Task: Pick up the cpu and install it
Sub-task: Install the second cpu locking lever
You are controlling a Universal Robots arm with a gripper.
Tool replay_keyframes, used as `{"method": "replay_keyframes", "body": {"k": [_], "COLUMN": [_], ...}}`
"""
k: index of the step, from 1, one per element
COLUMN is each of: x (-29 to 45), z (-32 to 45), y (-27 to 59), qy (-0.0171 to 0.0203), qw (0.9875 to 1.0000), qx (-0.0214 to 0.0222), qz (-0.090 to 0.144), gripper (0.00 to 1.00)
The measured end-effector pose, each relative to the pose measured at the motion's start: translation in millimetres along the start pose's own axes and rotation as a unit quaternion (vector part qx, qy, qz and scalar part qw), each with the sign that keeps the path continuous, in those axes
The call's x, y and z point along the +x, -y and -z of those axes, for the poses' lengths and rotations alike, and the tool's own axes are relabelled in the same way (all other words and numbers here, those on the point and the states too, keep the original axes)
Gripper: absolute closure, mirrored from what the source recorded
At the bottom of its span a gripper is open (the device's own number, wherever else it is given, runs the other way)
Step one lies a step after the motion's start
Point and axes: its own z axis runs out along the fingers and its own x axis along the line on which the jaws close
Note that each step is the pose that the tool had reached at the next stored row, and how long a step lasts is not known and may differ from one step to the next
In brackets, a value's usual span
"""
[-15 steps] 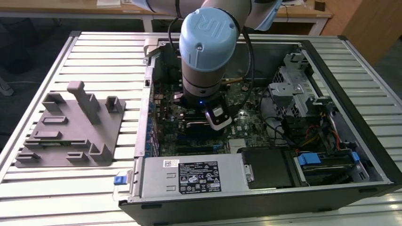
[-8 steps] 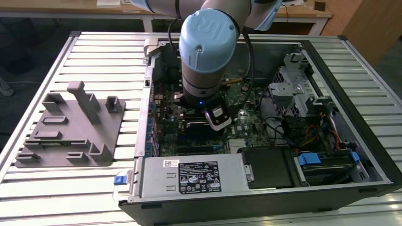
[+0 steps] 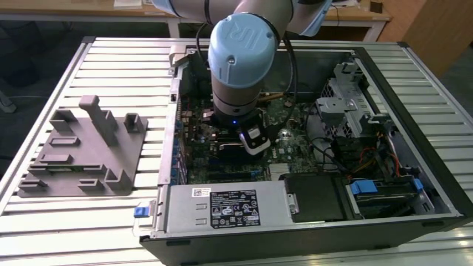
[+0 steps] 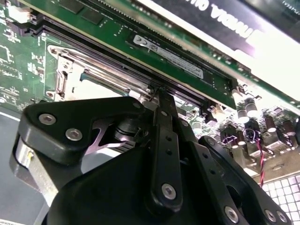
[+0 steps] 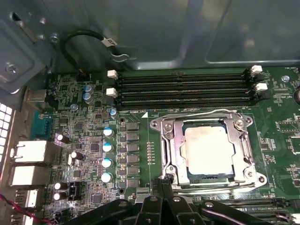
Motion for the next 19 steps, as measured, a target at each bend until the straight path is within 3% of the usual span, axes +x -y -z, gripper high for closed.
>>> {"method": "replay_keyframes", "body": {"k": [7,14,19], "x": [1.4,1.5,1.5], "z": [-0.6,-0.8,-1.0], "y": [0.3,0.4,-0.3], "qy": [0.0,0.0003,0.0003], "qw": [1.0,1.0,1.0], "qx": [0.0002,0.0049,0.0054], "qz": [0.0,0.0,0.0], "gripper": [0.89,0.89,0.89]}}
